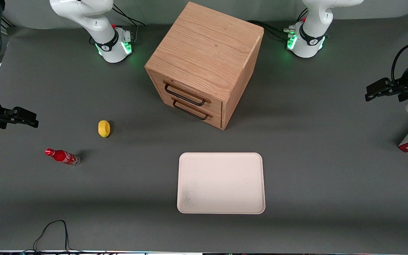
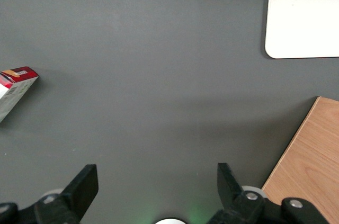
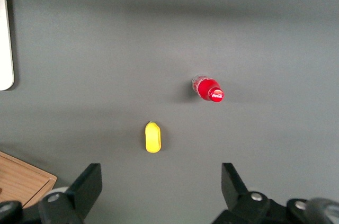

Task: Place red cookie box on tray

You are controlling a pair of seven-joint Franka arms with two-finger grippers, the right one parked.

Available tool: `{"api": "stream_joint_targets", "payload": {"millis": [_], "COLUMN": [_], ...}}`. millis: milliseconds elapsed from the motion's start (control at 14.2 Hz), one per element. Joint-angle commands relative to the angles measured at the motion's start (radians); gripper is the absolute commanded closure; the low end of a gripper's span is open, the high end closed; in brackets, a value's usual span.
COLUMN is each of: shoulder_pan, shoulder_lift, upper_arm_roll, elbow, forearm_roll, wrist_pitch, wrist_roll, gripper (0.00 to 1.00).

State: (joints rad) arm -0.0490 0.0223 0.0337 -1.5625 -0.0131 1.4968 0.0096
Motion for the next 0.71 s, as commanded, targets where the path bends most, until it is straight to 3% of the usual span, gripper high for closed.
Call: {"api": "stream_joint_targets", "payload": {"millis": [0, 636], "shoulder_pan": [-0.011, 0.02], "shoulder_lift": [-0.033, -0.033], "upper_arm_roll": [0.006, 0.024], "elbow": [-0.025, -0.028], "forearm_roll": [0.008, 0.016], "wrist_pitch": [-0.012, -0.012], "wrist_roll": [0.0, 0.012], "gripper": [0.0, 0.0]}}
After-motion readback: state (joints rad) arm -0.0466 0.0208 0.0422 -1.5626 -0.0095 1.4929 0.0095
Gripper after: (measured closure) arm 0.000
